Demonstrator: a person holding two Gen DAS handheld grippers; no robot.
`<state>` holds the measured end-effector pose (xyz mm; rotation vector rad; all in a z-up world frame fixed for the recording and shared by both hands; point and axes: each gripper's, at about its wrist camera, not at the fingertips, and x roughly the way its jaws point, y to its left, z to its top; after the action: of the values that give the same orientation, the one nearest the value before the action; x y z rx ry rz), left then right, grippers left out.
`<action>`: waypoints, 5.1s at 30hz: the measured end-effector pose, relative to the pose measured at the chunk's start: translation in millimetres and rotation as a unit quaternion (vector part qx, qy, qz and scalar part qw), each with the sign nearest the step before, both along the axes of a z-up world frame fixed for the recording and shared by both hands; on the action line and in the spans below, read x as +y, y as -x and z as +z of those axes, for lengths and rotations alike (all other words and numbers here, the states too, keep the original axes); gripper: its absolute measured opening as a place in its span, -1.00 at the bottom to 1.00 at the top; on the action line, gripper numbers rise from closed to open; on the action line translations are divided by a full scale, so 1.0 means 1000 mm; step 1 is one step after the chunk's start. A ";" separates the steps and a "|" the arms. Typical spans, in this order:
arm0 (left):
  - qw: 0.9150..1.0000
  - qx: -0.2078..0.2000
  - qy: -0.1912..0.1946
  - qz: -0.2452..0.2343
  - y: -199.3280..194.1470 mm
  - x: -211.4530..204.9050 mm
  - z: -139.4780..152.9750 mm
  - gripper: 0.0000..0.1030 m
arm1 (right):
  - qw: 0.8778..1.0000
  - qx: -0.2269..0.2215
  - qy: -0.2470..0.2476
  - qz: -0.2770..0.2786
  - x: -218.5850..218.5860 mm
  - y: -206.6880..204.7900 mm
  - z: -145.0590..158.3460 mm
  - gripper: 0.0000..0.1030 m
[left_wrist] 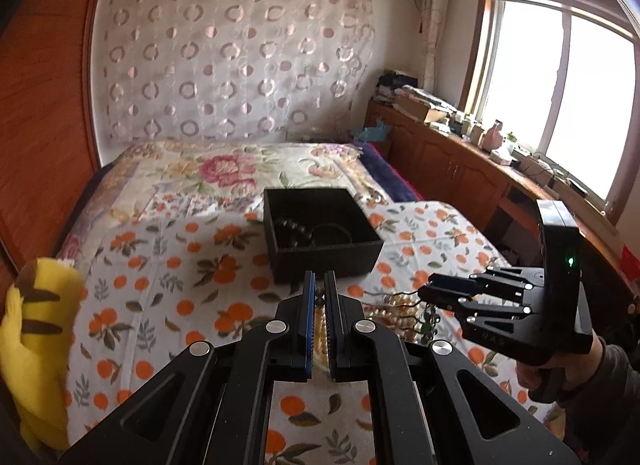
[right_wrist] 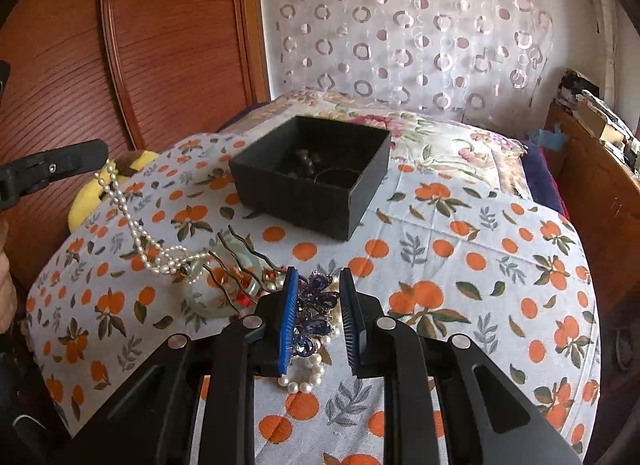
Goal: Organize jewelry
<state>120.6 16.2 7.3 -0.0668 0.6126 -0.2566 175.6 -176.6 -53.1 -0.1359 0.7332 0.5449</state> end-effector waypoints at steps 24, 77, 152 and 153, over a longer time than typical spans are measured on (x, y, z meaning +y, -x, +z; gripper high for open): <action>1.000 0.012 -0.005 -0.023 -0.020 -0.015 -0.008 -0.92 | 0.980 -0.136 0.146 -0.014 -0.007 0.003 0.004 -0.56; 0.993 0.056 0.024 -0.105 -0.019 -0.064 -0.068 -0.19 | 0.998 0.039 0.027 0.039 0.005 -0.033 0.032 -0.56; 0.994 0.076 -0.001 -0.083 0.002 -0.017 -0.082 -0.97 | 0.989 0.135 -0.024 0.063 0.034 -0.053 -0.028 -0.21; 0.994 0.076 -0.001 -0.080 0.003 -0.015 -0.082 -0.97 | 0.988 0.137 -0.023 0.064 0.035 -0.053 -0.030 -0.21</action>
<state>117.1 1.3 -75.1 -0.0351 0.7715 -0.4096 228.9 -141.6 -82.9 -0.0657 0.9840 0.7117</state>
